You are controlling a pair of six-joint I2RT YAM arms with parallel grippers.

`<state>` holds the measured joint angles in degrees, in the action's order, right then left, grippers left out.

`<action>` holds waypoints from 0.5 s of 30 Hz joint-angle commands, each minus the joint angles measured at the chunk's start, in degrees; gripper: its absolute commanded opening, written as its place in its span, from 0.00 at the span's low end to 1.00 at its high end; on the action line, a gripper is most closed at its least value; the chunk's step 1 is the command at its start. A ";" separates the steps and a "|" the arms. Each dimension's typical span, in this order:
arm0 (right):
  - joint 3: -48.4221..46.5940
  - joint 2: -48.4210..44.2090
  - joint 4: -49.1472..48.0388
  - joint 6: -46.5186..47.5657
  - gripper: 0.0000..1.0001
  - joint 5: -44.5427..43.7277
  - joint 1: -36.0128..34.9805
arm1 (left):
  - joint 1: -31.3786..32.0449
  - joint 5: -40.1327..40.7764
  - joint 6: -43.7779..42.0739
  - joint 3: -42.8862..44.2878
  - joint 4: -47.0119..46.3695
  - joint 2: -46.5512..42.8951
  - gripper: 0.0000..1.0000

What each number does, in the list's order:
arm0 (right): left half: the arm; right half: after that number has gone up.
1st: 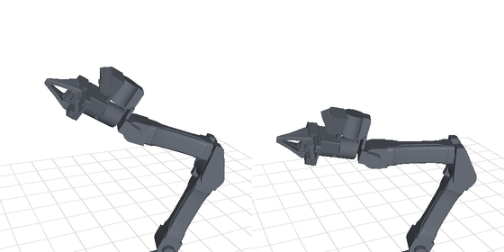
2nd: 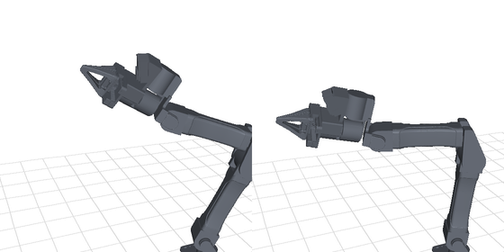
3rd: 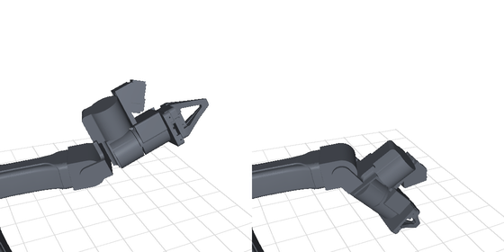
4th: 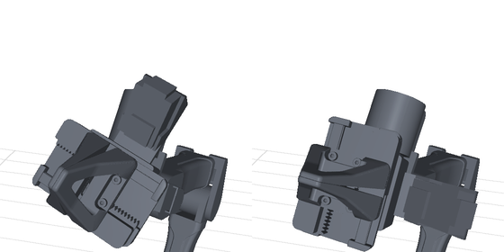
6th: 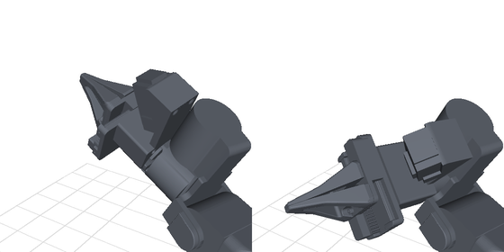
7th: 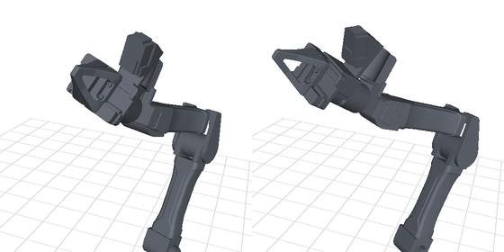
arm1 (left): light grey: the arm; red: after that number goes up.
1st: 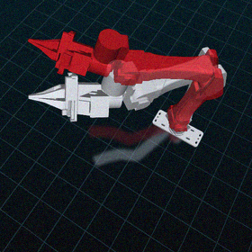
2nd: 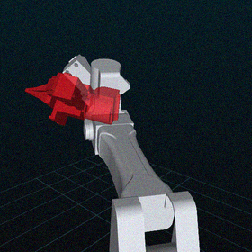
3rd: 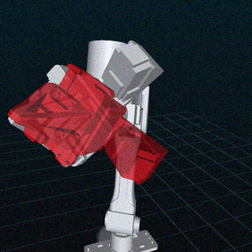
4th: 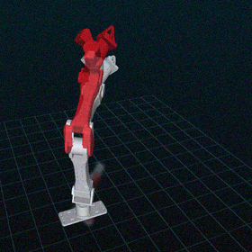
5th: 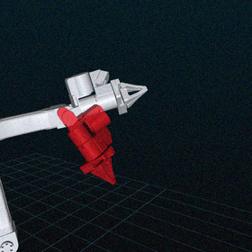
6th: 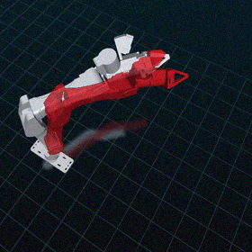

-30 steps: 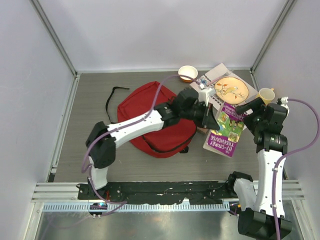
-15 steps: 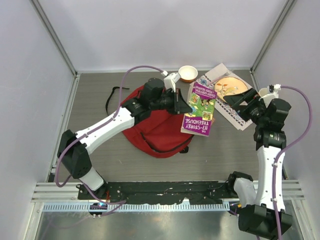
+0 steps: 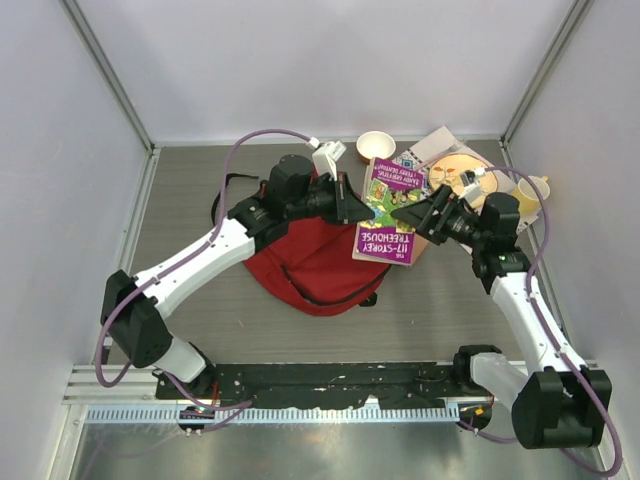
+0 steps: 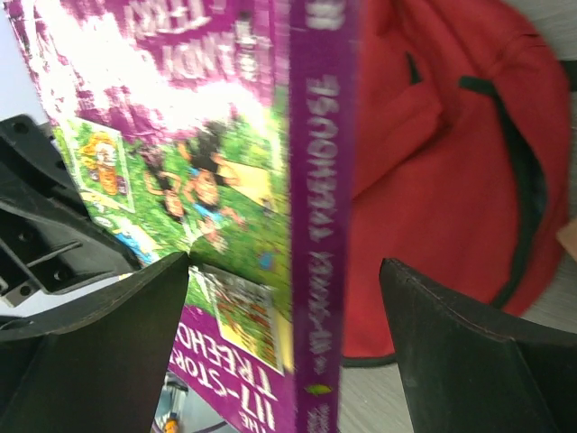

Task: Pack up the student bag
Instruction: Pick up the book from the center of the board.

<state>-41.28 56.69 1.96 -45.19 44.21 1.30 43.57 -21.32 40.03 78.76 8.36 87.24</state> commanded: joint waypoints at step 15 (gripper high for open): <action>4.36 4.04 -30.25 -10.00 0.09 0.00 -8.33 | -1.65 -3.99 3.91 -5.02 -10.30 -5.33 0.20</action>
<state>-36.84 61.14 -18.74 -54.28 42.61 -6.31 40.88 -21.82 42.65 73.06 5.56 85.41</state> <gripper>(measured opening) 0.295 0.082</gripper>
